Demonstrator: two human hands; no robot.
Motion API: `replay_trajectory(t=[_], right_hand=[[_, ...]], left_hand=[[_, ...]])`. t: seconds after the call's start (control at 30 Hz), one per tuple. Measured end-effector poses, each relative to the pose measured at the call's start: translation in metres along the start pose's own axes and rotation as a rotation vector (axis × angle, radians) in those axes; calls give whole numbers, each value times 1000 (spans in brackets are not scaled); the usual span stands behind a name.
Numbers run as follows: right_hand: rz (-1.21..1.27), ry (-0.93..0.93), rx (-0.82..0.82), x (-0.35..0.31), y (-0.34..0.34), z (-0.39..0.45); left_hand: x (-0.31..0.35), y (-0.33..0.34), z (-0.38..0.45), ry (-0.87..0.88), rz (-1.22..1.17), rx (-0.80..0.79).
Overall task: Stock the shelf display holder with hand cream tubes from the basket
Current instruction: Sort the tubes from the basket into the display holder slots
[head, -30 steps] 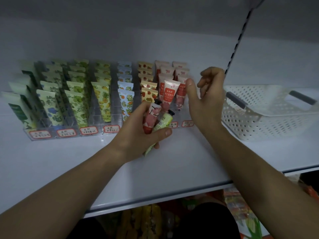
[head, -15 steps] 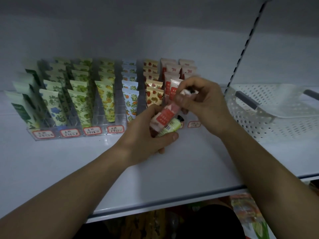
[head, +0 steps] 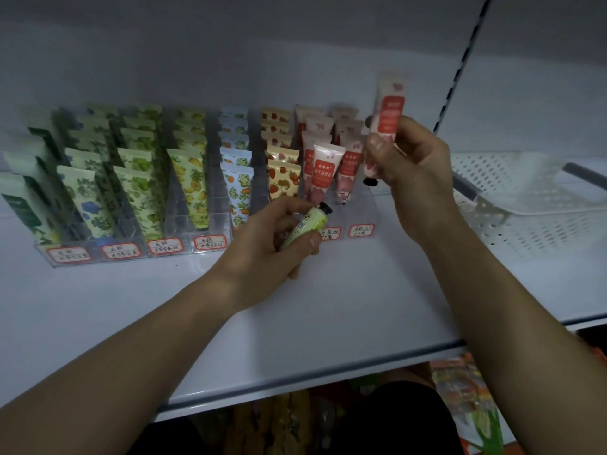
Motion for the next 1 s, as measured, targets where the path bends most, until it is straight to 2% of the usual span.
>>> replay_trajectory(t=[0.13,0.37,0.5,0.67,0.87,1.0], right_hand=[[-276,-27,163,3,-11,1],[-494,-16,92,10,-5,1],[-544,-96,173,5,-12,1],[-657,-156,82,3,-5,3],[-825,-64,6,11,2,5],[-796,4,-2,17,1,4]], left_hand=[[0,0,0,7,-15,7],[1,-1,0,34,8,-1],[0,-1,1,39,20,-2],[-1,0,2,42,32,-5],[-3,1,1,40,10,-16],[0,0,0,4,-64,1]])
Point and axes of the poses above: each hand's wrist, its own z-axis towards the middle knuckle, its own y-axis out of the palm, x = y × z, the point moved 8 cm from there along z, towards the middle knuckle, and after that the axes turned 4 degrees about -x, right-handed, at the moved point
